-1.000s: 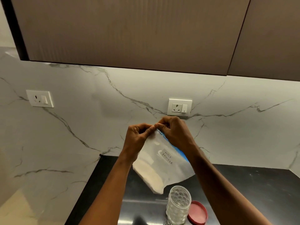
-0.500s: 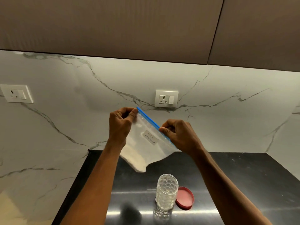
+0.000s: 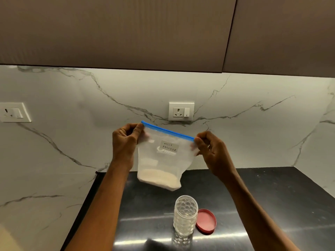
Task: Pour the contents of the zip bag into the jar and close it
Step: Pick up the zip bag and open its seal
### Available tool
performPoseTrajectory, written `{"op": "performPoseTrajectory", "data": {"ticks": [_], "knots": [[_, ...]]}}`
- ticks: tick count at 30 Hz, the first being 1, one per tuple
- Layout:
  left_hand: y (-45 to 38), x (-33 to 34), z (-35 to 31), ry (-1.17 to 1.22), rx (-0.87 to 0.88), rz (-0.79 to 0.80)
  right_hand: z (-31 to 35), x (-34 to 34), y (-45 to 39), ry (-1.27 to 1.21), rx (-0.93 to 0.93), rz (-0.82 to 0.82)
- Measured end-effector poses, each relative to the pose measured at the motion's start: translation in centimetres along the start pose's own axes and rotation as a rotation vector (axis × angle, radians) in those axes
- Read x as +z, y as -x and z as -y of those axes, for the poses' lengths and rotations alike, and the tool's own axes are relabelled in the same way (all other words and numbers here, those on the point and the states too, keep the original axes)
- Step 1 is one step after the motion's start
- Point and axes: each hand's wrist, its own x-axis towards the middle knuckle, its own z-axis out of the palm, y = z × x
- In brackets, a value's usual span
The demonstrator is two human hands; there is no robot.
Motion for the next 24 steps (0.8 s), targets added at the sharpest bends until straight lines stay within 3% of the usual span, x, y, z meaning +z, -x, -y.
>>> {"op": "performPoseTrajectory", "data": {"ticks": [3, 6, 8, 10, 12, 19, 24], "knots": [[-0.8, 0.3, -2.6, -0.059, 0.066, 0.050, 2.6, -1.1, -1.6, -0.150, -0.026, -0.085], [-1.6, 2.0, -6.2, -0.446, 0.338, 0.045, 5.2, -3.1, -3.3, -0.103, -0.084, -0.090], [-1.2, 4.6, -8.3, -0.672, 0.447, 0.259, 6.0, -4.2, -4.1, -0.055, -0.064, -0.057], [-0.3, 7.9, -9.0, -0.835, 0.425, 0.565, 5.8, -4.9, -4.2, 0.033, -0.053, -0.042], [0.8, 10.8, -8.1, -0.949, 0.437, 0.720, 5.1, -5.4, -3.5, 0.052, -0.042, -0.056], [2.7, 15.9, -4.3, -0.812, 0.352, 0.807, -0.3, -10.7, 2.0, -0.054, 0.138, -0.158], [2.7, 18.0, -4.0, -0.779, 0.357, 0.800, -9.0, -9.6, 10.1, -0.477, 0.411, -0.067]]}}
